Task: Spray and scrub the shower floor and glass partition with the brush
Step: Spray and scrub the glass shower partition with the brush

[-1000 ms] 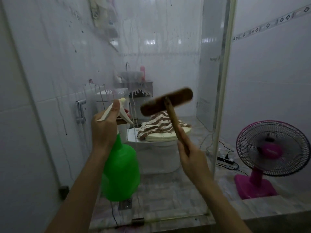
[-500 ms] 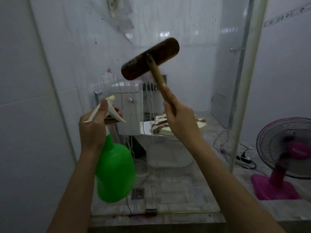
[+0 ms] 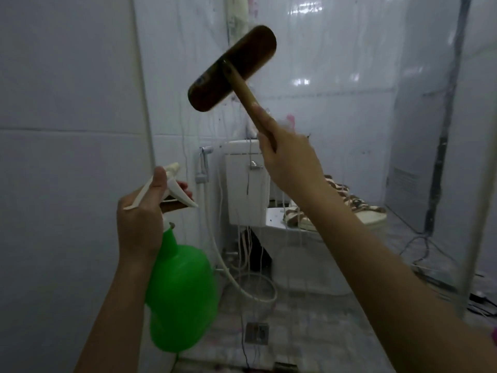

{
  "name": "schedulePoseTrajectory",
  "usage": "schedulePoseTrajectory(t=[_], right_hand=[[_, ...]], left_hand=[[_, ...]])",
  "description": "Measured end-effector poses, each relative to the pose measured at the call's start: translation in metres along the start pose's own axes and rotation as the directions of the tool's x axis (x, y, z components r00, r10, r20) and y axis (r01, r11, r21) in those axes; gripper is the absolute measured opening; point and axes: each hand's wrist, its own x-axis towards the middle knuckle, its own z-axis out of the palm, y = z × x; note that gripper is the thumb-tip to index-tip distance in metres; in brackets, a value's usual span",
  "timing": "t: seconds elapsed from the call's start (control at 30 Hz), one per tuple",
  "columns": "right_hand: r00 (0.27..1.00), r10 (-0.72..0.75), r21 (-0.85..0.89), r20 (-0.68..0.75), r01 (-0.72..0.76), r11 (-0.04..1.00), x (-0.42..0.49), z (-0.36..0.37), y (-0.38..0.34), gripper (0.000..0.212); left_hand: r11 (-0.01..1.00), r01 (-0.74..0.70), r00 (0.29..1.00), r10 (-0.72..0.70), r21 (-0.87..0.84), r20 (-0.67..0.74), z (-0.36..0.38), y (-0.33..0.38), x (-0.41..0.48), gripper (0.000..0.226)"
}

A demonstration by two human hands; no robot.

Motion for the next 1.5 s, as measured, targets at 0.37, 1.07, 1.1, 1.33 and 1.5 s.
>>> schedulePoseTrajectory(t=[0.37,1.07,1.1,1.33,1.5], right_hand=[[0.997,0.012,-0.057,0.074,-0.008,0.998,-0.015,0.008,-0.029,0.037],[0.94,0.266,-0.092,0.212,-0.252,0.963,-0.218,0.026,0.02,0.057],[0.938,0.264,-0.079,0.226,-0.252,0.964,-0.222,0.03,0.02,0.059],[0.951,0.036,-0.123,0.306,0.002,0.992,-0.141,0.099,-0.015,0.053],[0.923,0.197,-0.155,0.331,-0.153,0.976,-0.243,0.063,0.022,0.06]], left_hand=[[0.995,0.096,0.995,-0.096,-0.013,-0.021,-0.034,-0.004,-0.036,0.047],[0.973,0.207,0.971,-0.191,0.105,-0.144,-0.064,-0.036,-0.054,0.049],[0.971,0.207,0.972,-0.191,0.119,-0.134,-0.067,-0.037,-0.056,0.047],[0.949,0.203,0.971,-0.163,0.24,-0.178,-0.083,-0.045,-0.068,0.053],[0.957,0.194,0.977,-0.168,0.216,-0.133,-0.089,-0.046,-0.075,0.043]])
